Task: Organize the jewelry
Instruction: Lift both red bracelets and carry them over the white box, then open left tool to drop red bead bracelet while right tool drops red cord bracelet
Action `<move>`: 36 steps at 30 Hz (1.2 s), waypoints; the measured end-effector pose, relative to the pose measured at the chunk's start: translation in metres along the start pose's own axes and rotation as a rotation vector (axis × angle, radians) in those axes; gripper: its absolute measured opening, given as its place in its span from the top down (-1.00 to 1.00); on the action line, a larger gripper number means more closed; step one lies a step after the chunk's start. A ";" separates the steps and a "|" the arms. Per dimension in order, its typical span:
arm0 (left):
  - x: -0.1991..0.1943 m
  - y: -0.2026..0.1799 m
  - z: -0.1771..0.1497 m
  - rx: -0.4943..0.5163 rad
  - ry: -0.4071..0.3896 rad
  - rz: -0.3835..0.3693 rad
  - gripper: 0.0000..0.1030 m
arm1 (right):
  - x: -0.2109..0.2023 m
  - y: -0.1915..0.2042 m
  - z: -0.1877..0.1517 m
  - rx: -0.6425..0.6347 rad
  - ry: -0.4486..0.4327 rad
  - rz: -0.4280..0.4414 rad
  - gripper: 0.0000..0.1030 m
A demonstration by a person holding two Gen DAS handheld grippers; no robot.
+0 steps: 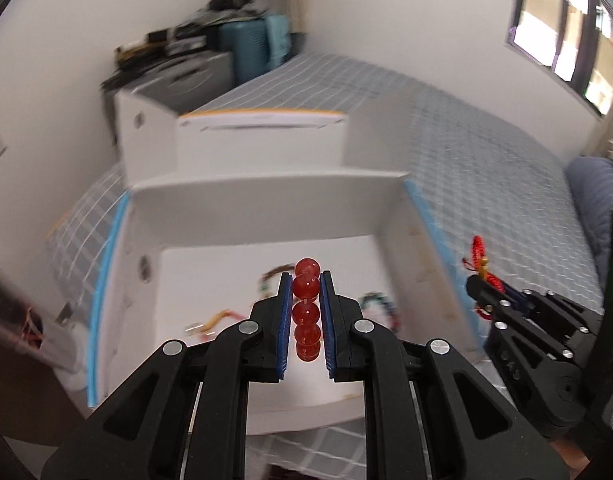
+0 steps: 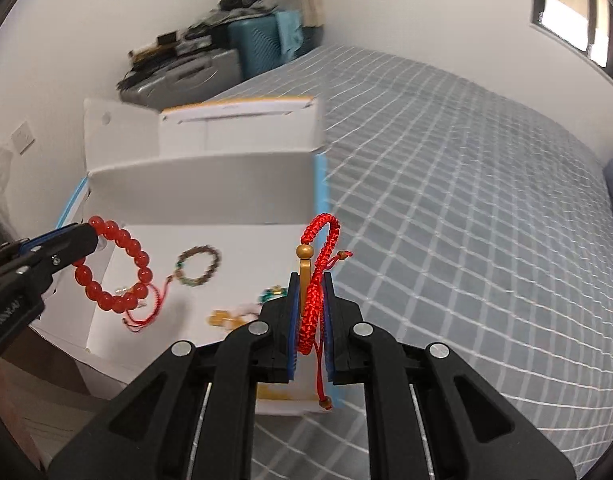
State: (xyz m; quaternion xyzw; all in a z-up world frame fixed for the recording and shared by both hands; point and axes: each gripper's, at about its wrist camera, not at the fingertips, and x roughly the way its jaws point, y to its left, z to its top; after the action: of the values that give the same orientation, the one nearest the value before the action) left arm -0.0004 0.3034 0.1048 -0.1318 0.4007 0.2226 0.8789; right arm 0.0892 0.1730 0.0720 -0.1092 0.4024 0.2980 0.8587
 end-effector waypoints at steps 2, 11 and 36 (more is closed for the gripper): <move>0.011 0.016 -0.005 -0.020 0.023 0.017 0.75 | 0.011 0.013 -0.002 -0.008 0.020 0.007 0.82; 0.046 0.061 -0.026 -0.076 0.101 0.044 0.75 | 0.062 0.046 -0.013 -0.015 0.131 0.029 0.82; -0.002 0.070 -0.044 -0.078 -0.015 0.085 -0.67 | 0.015 0.037 -0.029 0.003 -0.001 0.055 -0.76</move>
State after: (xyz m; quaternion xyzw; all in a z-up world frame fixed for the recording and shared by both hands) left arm -0.0644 0.3457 0.0742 -0.1472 0.3901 0.2760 0.8660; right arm 0.0566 0.1962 0.0431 -0.0967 0.4051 0.3208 0.8506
